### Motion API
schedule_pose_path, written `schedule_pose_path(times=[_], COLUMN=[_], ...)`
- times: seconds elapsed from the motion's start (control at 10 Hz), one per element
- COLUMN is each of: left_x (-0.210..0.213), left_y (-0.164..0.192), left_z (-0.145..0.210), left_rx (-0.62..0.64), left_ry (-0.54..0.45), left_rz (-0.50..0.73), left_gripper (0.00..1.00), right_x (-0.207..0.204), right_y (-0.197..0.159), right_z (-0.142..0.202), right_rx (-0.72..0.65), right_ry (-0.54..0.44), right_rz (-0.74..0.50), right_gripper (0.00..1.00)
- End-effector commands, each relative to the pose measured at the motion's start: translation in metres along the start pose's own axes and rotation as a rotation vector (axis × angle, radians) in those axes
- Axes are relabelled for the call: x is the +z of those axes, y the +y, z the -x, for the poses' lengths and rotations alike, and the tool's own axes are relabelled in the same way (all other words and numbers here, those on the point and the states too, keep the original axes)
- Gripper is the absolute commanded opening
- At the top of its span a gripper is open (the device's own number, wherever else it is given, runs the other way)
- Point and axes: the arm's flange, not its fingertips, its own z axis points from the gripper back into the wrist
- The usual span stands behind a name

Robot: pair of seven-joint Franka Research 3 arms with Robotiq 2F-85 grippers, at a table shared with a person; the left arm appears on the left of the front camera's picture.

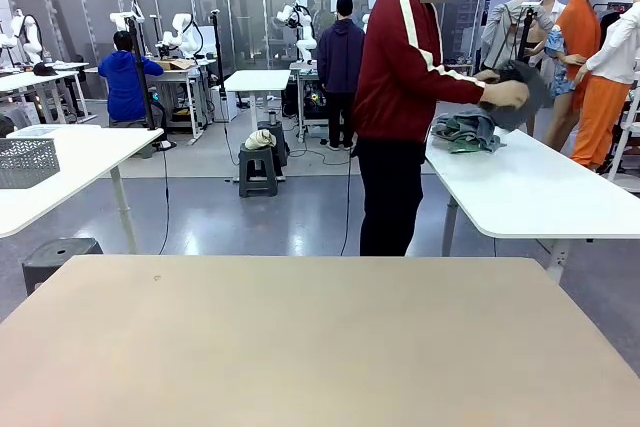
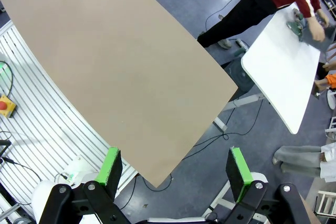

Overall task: Fold the towels and place them in the basket.
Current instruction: When a person lays out a Towel with hook on the table, fold it in half twice.

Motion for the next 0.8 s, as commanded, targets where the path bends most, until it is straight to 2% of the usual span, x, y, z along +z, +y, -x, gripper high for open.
schedule_pose_path(times=[0.0,0.7], left_x=[-0.0003,-0.0003], left_y=[-0.0002,-0.0002], left_z=[0.0002,0.0002], left_rx=[0.0,0.0], left_ry=[0.001,0.001], left_rz=[0.001,0.001], left_gripper=[1.0,1.0], right_x=[0.0004,0.0004], right_y=[0.0004,0.0004], right_z=[-0.0001,-0.0001], right_rx=[-0.002,-0.002], right_ry=[0.0,0.0], right_rz=[0.002,0.002], right_gripper=[1.0,1.0])
